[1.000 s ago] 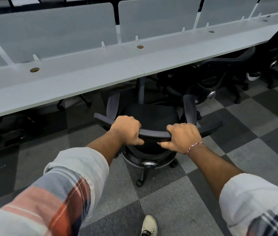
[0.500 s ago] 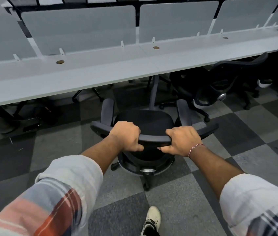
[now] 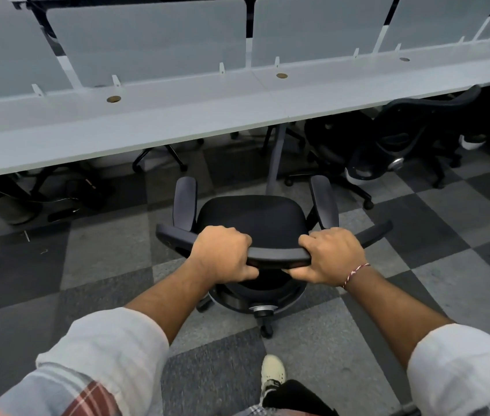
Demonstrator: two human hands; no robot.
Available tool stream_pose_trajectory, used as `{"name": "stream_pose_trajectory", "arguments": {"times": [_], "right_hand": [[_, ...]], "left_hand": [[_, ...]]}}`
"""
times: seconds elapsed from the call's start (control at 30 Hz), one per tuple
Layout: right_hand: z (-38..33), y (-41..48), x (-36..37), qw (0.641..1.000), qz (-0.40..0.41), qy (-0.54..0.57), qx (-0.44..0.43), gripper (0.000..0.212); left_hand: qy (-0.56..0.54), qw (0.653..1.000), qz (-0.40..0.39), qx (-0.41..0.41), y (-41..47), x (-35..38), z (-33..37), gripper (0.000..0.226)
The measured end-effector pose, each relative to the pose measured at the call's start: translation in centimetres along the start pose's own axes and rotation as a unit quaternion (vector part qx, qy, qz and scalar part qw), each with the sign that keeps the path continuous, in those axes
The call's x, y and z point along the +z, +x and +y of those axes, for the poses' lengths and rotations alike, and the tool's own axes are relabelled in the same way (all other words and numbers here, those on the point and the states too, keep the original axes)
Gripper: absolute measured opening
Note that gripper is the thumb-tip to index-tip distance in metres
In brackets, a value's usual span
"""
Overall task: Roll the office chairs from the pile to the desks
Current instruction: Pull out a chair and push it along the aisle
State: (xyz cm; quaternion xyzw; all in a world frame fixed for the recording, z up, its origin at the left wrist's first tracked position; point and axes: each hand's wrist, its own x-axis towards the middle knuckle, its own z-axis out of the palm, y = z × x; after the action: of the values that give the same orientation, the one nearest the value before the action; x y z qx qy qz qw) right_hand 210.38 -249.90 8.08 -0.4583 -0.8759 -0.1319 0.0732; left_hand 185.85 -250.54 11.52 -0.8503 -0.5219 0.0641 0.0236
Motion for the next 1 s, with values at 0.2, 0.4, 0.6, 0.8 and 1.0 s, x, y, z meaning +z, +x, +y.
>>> {"name": "stream_pose_trajectory", "arguments": {"times": [0.2, 0.4, 0.6, 0.8, 1.0], "right_hand": [[2.7, 0.9, 0.4, 1.0, 0.015, 0.011, -0.023, 0.054], [7.7, 2.4, 1.1, 0.998, 0.011, 0.022, -0.055, 0.057], [11.9, 4.4, 2.4, 0.994, 0.026, 0.032, -0.103, 0.058], [14.4, 7.3, 4.2, 0.991, 0.026, 0.04, -0.129, 0.058], [14.8, 12.1, 5.6, 0.99, 0.011, 0.05, -0.129, 0.056]], "left_hand": [[-0.013, 1.0, 0.002, -0.014, 1.7, -0.2, 0.7, 0.04], [-0.021, 0.999, -0.003, -0.027, 5.4, -1.2, 2.4, 0.038], [-0.026, 0.998, -0.001, -0.064, 8.4, -1.5, 3.5, 0.038], [-0.019, 0.995, 0.003, -0.094, 10.8, -1.5, 3.3, 0.039], [-0.014, 0.993, -0.001, -0.121, 13.4, -1.0, 0.1, 0.039]]}}
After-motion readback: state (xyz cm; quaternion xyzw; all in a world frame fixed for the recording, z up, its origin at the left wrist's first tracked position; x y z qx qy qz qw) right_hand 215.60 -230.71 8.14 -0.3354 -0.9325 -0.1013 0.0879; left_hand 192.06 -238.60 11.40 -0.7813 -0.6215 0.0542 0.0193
